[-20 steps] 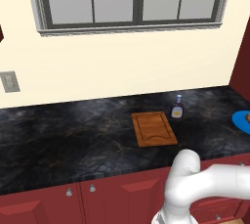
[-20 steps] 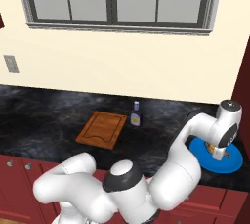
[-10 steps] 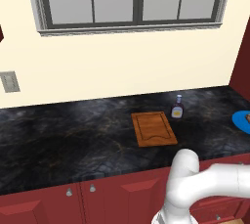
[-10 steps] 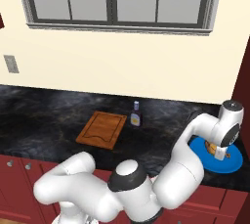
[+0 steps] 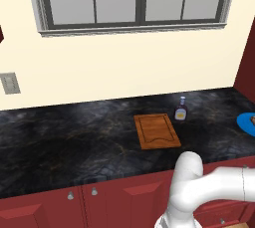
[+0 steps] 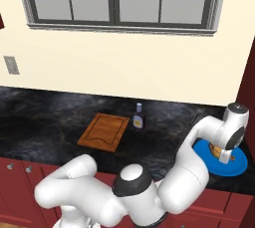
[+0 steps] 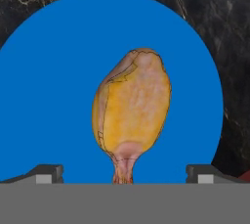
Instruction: Pick the chicken drumstick from the plate and place it on the cutting board. Then pick the condiment bottle from the cabinet and place it next to the cutting board.
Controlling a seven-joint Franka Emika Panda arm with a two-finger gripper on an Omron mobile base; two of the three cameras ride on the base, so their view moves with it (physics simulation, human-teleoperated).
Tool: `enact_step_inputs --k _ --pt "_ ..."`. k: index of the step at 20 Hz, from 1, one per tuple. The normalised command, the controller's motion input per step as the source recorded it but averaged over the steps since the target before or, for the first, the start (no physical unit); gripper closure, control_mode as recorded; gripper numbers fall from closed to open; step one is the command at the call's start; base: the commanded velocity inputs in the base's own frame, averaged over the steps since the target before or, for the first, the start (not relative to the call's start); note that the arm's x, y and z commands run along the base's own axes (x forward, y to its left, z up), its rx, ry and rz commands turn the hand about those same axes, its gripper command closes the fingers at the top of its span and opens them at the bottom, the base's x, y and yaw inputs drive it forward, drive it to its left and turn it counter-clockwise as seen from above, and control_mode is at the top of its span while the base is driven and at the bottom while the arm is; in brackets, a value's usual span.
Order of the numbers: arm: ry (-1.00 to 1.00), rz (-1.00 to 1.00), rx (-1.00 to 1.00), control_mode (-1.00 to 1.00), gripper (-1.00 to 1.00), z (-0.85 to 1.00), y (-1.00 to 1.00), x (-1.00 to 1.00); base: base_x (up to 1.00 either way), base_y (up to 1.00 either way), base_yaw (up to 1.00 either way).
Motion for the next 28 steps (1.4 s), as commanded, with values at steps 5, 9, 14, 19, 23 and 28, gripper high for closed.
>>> enact_step_inputs --k 5,9,14,19,23,28 --pt "0.0 0.02 0.0 -1.0 -1.0 -0.08 0.0 0.0 0.0 0.0 0.0" --pt "0.01 0.02 0.0 -1.0 -1.0 -0.08 0.0 0.0 0.0 0.0 0.0" --pt "0.02 0.02 0.0 -1.0 -1.0 -0.1 0.0 0.01 0.0 0.0 0.0" --pt "0.04 0.01 0.0 -1.0 -1.0 -0.09 0.0 0.01 0.0 0.0 0.0" --pt "0.04 0.01 0.0 -1.0 -1.0 -0.07 0.0 0.01 0.0 0.0 0.0" --pt "0.03 0.01 0.0 -1.0 -1.0 -0.06 0.0 0.0 0.0 0.0 0.0"
